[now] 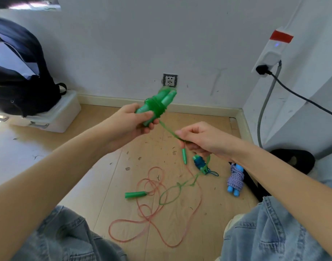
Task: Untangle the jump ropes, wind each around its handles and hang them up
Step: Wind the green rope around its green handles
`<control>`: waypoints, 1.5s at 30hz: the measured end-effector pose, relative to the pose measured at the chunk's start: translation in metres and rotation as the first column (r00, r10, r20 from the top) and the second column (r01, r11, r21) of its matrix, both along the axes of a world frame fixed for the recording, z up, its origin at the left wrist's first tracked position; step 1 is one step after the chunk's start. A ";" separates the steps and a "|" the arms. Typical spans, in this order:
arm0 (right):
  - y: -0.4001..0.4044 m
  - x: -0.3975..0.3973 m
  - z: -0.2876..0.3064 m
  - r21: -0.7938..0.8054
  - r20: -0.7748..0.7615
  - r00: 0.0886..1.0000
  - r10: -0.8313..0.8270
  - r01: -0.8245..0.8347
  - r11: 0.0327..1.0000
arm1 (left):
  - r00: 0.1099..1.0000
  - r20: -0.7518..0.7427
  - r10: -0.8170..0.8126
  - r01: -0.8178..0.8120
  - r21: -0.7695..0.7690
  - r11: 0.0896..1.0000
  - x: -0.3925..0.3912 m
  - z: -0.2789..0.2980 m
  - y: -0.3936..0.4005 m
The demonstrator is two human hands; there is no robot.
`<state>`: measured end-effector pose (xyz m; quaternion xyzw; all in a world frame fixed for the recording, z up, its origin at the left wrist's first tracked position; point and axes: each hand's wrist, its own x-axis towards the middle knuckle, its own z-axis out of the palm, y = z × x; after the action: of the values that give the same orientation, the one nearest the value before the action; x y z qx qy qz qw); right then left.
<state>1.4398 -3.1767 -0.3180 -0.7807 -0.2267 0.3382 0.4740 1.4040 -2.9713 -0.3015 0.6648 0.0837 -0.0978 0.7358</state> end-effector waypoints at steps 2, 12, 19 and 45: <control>0.000 -0.002 0.004 0.043 0.041 0.998 0.040 -0.042 0.998 | 0.995 -0.035 0.091 -0.082 0.210 0.974 0.006 -0.007 0.003; -0.001 0.003 0.015 -0.039 0.388 0.920 0.051 -0.039 0.998 | 0.772 -0.405 -0.490 0.624 0.632 0.460 -0.027 -0.022 -0.049; -0.015 0.015 0.014 -0.161 0.332 0.942 0.059 -0.005 0.987 | 0.620 -0.245 -0.746 0.784 0.169 0.597 -0.031 0.019 -0.024; -0.012 0.010 0.028 0.003 0.400 0.910 -0.113 0.122 0.993 | 0.728 -0.193 -0.658 0.680 0.322 0.658 -0.028 0.017 -0.021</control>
<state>1.4495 -3.1889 -0.2896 -0.8506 -0.2674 0.1452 0.4288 1.3763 -2.9927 -0.2842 0.7720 -0.1278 -0.3635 0.5056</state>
